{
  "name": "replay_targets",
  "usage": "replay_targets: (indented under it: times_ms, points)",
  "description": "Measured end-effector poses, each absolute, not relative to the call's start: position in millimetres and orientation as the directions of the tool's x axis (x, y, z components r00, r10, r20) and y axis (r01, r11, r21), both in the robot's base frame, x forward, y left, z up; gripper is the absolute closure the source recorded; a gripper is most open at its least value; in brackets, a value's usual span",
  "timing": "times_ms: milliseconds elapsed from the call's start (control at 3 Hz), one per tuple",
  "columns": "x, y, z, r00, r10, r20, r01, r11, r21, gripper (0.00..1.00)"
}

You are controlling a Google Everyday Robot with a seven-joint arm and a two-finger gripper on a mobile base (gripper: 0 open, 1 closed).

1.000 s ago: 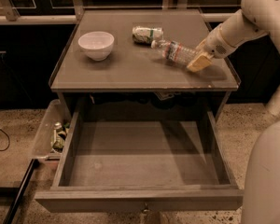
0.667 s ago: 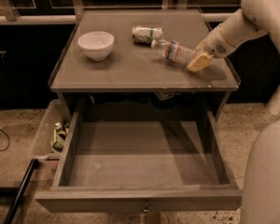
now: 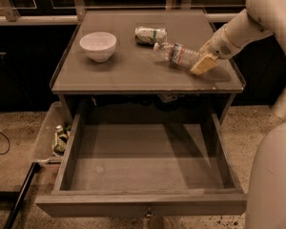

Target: Pick water bottle from top drawer and place on counter

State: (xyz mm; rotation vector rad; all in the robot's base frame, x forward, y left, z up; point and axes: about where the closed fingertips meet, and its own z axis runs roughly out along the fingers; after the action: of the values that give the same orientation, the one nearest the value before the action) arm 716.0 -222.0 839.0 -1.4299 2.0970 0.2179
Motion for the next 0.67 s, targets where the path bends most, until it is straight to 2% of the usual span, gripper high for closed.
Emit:
replay_targets:
  times_ms: [333,667]
  points:
    - [716.0,-222.0,839.0,-0.253,-0.797,-0.549,-0.893,0.41,-0.185,0.12]
    - [716.1,-221.9,838.9,-0.253,-0.797,-0.549,-0.893,0.41,-0.185,0.0]
